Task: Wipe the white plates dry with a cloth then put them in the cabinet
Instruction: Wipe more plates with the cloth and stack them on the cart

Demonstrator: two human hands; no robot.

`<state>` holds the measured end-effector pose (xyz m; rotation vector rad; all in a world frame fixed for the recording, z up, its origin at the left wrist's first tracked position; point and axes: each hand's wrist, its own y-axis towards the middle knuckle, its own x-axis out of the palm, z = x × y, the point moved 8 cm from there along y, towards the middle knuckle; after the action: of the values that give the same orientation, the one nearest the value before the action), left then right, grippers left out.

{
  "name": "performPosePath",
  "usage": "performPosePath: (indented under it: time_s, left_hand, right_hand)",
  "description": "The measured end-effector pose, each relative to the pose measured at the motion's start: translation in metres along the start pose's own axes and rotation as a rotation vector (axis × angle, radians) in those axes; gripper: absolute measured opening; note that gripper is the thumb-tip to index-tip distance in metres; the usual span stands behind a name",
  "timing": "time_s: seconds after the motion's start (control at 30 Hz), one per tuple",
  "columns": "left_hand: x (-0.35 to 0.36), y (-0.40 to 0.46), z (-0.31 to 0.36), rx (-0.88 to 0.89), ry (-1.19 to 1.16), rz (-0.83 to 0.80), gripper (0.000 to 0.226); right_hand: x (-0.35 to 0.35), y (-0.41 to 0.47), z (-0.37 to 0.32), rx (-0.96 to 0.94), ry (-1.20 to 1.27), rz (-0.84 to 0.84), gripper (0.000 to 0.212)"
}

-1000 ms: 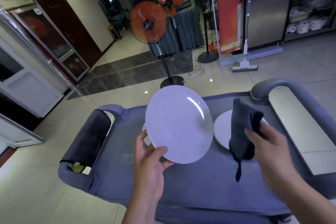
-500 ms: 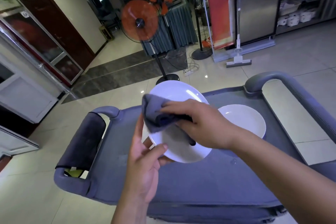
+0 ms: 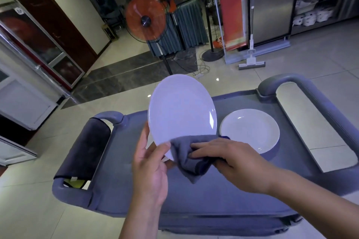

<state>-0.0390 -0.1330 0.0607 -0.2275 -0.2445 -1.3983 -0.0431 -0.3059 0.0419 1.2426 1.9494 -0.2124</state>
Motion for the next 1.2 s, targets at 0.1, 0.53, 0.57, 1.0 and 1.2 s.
performPosePath:
  time_s: [0.1, 0.53, 0.57, 1.0, 1.2]
  left_hand:
    - [-0.005, 0.001, 0.002, 0.020, 0.010, 0.015, 0.057]
    - [0.008, -0.007, -0.027, -0.145, -0.140, -0.052, 0.056]
    - [0.012, -0.008, -0.030, -0.172, -0.150, -0.050, 0.054]
    - [-0.002, -0.022, -0.061, -0.425, -0.093, 0.072, 0.038]
    - [-0.010, -0.002, -0.045, -0.228, 0.308, -0.022, 0.076]
  right_hand:
    - [0.005, -0.026, 0.054, 0.180, 0.062, 0.049, 0.053]
    - [-0.090, -0.060, -0.002, 0.083, -0.053, 0.739, 0.044]
    - [-0.078, -0.050, -0.014, 0.024, -0.126, 0.650, 0.047]
    - [0.017, -0.029, 0.010, 0.049, -0.211, 0.144, 0.049]
    - [-0.003, -0.028, 0.042, 0.415, 0.728, 0.310, 0.014]
